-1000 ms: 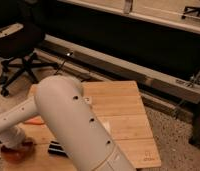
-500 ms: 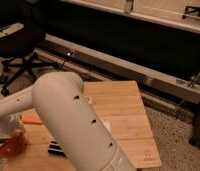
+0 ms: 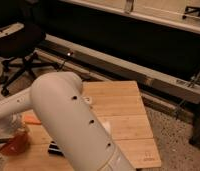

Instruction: Drag the ceramic bowl in a circle

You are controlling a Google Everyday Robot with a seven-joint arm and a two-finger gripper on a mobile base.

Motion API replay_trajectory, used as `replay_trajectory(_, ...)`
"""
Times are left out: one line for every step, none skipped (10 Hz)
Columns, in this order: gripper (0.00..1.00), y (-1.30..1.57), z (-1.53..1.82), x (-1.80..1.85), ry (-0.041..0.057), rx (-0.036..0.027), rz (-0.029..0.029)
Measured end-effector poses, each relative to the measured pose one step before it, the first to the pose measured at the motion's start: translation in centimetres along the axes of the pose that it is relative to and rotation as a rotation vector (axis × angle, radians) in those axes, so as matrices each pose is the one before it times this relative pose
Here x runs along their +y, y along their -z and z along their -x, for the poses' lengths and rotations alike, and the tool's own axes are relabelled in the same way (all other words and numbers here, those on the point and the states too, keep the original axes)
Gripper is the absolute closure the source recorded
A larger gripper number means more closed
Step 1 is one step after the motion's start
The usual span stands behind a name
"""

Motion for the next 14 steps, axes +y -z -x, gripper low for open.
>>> replay_trajectory(1.0,0.14,-0.594,0.637,-0.01184,0.00647,0.00816)
replay_trajectory(1.0,0.265,-0.693,0.804,-0.01328,0.00836,0.00899)
replay_trajectory(1.0,0.39,-0.825,1.094,-0.01934,0.00974,0.0101)
replay_trajectory(1.0,0.174,-0.7,1.216,-0.02045,0.0045,0.01165)
replay_trajectory(1.0,-0.338,-0.59,1.367,-0.02392,-0.00588,0.01668)
replay_trajectory(1.0,-0.558,-0.331,1.118,-0.01838,-0.01153,0.01943)
replay_trajectory(1.0,-1.309,-0.189,1.701,-0.02842,-0.02869,0.03446)
replay_trajectory(1.0,-1.127,0.014,1.859,-0.03149,-0.02551,0.02286)
replay_trajectory(1.0,-1.136,0.096,2.584,-0.04676,-0.02553,0.0218)
replay_trajectory(1.0,-0.83,0.177,2.362,-0.03923,-0.01977,0.01833)
replay_trajectory(1.0,-0.586,0.317,2.722,-0.03811,-0.01526,0.01865)
replay_trajectory(1.0,-0.225,0.492,2.7,-0.03156,-0.00796,0.01636)
replay_trajectory(1.0,-0.234,1.058,2.867,-0.02317,-0.00702,0.02128)
replay_trajectory(1.0,-0.091,1.048,1.875,-0.00832,-0.00078,0.02148)
